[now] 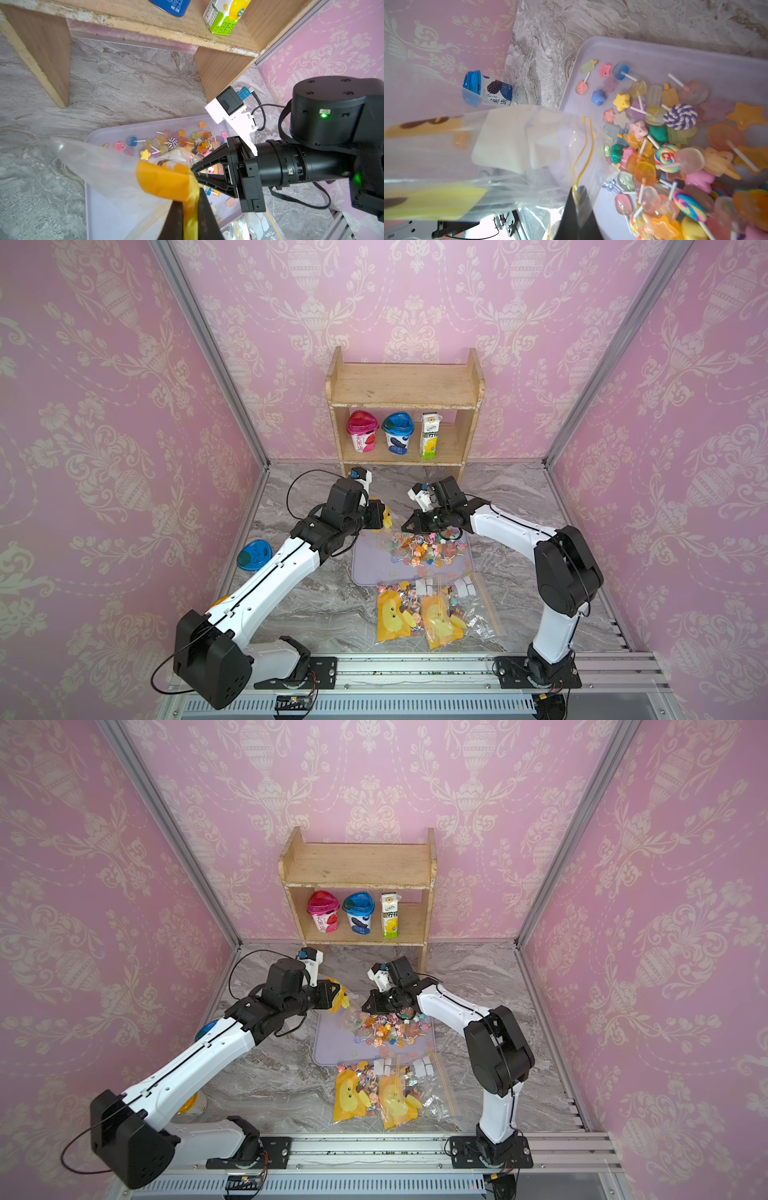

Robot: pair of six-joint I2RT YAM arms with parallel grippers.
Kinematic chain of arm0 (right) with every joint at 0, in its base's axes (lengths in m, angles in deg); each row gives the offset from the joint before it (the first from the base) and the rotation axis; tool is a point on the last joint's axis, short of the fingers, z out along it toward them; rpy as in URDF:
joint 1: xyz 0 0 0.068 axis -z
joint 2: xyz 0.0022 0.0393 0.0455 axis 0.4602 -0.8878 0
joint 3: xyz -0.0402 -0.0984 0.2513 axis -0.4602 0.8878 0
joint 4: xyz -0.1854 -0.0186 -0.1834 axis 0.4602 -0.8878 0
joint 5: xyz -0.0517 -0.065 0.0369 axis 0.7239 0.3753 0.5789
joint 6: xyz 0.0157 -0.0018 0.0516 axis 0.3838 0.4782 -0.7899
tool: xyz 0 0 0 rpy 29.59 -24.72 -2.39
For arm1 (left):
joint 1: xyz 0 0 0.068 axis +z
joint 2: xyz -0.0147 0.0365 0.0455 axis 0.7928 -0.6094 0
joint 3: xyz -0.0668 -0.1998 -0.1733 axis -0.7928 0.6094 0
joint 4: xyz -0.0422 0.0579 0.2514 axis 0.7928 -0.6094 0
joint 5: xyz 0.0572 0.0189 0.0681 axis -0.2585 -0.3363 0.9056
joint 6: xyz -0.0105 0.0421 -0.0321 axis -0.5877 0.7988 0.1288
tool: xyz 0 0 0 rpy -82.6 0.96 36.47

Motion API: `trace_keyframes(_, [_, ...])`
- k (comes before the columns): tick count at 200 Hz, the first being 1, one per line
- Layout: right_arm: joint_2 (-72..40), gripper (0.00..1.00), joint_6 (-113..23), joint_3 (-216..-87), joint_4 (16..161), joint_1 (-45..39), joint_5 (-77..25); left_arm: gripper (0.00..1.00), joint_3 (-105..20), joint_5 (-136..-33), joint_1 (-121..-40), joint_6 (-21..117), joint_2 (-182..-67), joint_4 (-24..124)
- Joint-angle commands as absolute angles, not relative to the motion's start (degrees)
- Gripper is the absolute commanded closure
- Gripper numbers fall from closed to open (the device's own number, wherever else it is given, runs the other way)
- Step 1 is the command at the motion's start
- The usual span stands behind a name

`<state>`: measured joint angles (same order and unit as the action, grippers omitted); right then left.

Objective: Pour candies out of the ziploc bag
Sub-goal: 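Pour the candies out of the ziploc bag onto the tray.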

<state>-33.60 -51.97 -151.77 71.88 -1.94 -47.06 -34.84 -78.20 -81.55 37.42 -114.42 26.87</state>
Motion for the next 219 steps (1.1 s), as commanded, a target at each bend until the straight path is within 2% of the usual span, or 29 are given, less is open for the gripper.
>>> trace_keyframes(1, [-33.61,1.0,-52.27,-150.78,65.8,-1.25,-43.52,1.0,-40.14,-75.87,-81.39,39.33,-113.05,30.57])
trace_keyframes(65, [-32.44,1.0,-52.29,-147.57,66.99,-1.25,-43.74,0.99,-34.67,-78.7,-81.45,37.14,-114.51,31.28])
trace_keyframes(147, [-33.5,1.0,-53.03,-147.4,68.09,-1.42,-44.58,0.76,-31.86,-79.38,-81.63,37.85,-116.16,30.64])
trace_keyframes(219, [-33.68,1.0,-52.9,-147.04,68.35,-1.95,-44.22,0.61,-30.94,-80.51,-81.74,38.6,-118.8,28.75])
